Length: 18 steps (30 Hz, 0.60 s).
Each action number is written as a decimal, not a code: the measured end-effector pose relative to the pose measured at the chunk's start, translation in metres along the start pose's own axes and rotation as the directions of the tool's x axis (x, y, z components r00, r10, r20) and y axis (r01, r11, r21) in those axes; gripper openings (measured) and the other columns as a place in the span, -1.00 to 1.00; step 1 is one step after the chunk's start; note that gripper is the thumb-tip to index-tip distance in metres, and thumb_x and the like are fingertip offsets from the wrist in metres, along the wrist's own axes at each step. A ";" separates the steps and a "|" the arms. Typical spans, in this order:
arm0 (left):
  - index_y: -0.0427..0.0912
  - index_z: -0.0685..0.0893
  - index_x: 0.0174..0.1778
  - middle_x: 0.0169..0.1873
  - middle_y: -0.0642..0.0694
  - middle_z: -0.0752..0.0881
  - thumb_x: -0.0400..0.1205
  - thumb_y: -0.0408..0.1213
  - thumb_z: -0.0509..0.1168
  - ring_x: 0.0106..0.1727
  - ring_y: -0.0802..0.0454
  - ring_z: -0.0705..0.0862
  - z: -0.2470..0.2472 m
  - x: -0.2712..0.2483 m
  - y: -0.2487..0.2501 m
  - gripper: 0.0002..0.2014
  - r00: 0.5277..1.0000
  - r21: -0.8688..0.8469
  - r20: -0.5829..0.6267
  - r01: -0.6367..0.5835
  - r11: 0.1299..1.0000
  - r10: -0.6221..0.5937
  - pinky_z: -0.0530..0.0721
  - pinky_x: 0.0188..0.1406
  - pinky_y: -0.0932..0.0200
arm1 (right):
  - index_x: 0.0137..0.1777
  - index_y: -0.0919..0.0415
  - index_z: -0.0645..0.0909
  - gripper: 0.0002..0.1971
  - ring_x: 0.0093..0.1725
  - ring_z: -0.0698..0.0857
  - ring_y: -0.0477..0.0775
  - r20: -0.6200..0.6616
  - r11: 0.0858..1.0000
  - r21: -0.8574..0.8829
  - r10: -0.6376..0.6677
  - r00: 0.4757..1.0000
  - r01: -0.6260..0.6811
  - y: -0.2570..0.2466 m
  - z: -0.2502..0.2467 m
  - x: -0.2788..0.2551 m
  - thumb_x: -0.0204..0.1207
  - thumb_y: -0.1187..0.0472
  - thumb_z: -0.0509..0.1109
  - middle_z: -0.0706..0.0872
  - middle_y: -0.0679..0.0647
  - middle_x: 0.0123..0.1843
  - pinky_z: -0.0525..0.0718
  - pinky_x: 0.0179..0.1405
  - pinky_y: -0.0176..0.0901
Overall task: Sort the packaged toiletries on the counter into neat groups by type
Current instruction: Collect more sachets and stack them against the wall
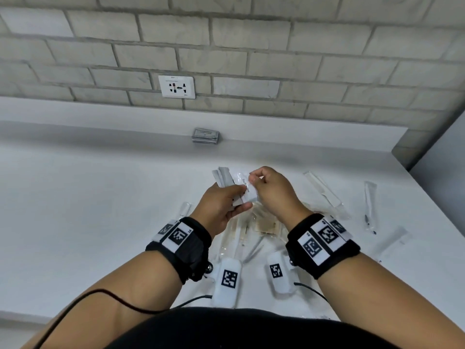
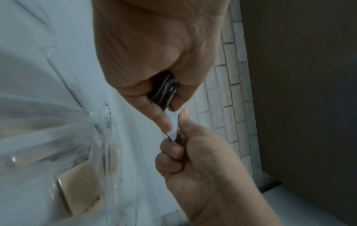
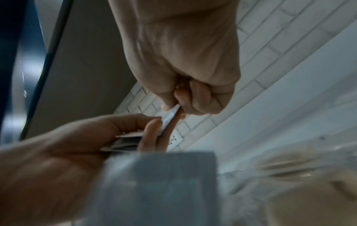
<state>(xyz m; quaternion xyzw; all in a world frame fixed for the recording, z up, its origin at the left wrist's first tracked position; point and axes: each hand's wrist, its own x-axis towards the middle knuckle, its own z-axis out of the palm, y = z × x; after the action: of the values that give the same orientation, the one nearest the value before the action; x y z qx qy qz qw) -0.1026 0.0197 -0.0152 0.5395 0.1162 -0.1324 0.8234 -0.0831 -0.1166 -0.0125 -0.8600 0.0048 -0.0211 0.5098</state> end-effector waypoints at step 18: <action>-0.34 0.63 0.01 -0.24 -0.15 0.66 0.57 -0.45 0.39 -0.26 -0.05 0.72 -0.032 0.013 -0.020 -0.86 0.997 0.050 -0.063 0.053 0.997 -0.050 0.81 -0.21 0.12 | 0.26 -0.15 0.52 -0.47 0.08 0.42 0.00 0.699 0.504 -0.624 0.017 0.715 0.597 0.052 -0.011 -0.048 0.29 0.05 0.58 0.46 -0.11 0.11 0.48 -0.07 -0.06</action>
<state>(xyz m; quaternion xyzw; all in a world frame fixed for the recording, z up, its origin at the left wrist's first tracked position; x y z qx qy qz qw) -0.0991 0.0401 -0.0492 0.5613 0.1522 -0.1398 0.8014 -0.1305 -0.1496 -0.0546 -0.9336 -0.3109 0.1778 0.0076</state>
